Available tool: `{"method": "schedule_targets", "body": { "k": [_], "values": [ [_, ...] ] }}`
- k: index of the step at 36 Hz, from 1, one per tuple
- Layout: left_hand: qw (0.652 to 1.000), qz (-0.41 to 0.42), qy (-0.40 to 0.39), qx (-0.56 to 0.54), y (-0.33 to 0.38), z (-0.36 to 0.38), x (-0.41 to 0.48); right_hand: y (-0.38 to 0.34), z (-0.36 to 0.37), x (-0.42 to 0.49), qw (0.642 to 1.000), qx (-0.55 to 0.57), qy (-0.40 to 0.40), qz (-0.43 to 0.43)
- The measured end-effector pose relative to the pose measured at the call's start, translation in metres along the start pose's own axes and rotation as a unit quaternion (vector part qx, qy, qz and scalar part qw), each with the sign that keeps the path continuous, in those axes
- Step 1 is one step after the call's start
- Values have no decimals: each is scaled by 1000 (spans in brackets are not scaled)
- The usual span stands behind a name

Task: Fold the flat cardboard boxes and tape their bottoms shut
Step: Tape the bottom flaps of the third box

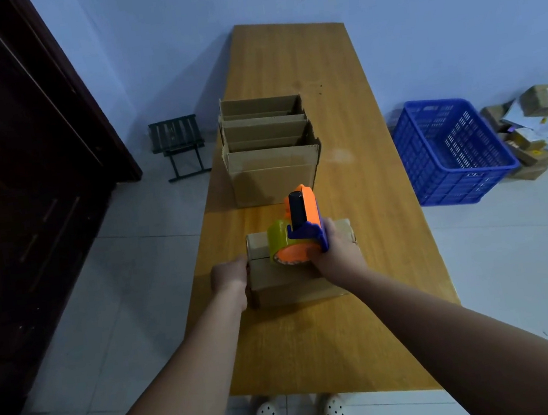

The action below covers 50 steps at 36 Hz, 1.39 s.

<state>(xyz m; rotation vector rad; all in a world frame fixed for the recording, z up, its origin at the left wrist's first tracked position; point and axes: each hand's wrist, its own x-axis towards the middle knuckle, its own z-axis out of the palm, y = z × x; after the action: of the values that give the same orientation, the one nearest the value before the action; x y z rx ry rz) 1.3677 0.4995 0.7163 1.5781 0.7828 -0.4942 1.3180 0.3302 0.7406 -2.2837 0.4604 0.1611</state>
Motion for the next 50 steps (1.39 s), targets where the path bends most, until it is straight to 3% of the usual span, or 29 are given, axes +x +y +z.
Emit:
{"method": "schedule_targets", "body": {
  "k": [9, 13, 19, 24, 27, 33, 38, 42, 45, 48, 50],
  "values": [
    [994, -105, -33, -16, -16, -3, -7, -2, 1, -2, 1000, -3, 5, -2],
    [999, -11, 38, -3, -31, -2, -5, -1, 1, -3, 1000, -1, 5, -2],
    [996, 68, 32, -41, -25, 2, -18, 1, 1, -3, 1000, 0, 5, -9],
    [956, 265, 18, 127, -20, 4, -23, 2, 2, -1, 1000, 1, 7, -3],
    [948, 264, -24, 176, -21, 10, -24, 2, 2, -1, 1000, -4, 9, -9],
    [936, 268, -5, 227, -25, 14, -25, 3, 3, 0, 1000, 3, 4, -6],
    [968, 171, -19, 184, -36, 14, -19, 5, 3, 2, 1000, 5, 5, -10],
    [974, 156, -10, 162, -39, 8, -24, 7, 2, 2, 1000, 5, 3, -18],
    [951, 237, 13, 201, -31, 11, -28, 7, 2, 1, 1000, -2, 7, -29],
    [911, 339, -17, 233, -24, 16, -27, 7, 0, 0, 999, -25, 20, -32],
    [900, 359, -40, 242, -27, 15, -23, 8, -2, 1, 999, -35, 25, -22]
  ]
}}
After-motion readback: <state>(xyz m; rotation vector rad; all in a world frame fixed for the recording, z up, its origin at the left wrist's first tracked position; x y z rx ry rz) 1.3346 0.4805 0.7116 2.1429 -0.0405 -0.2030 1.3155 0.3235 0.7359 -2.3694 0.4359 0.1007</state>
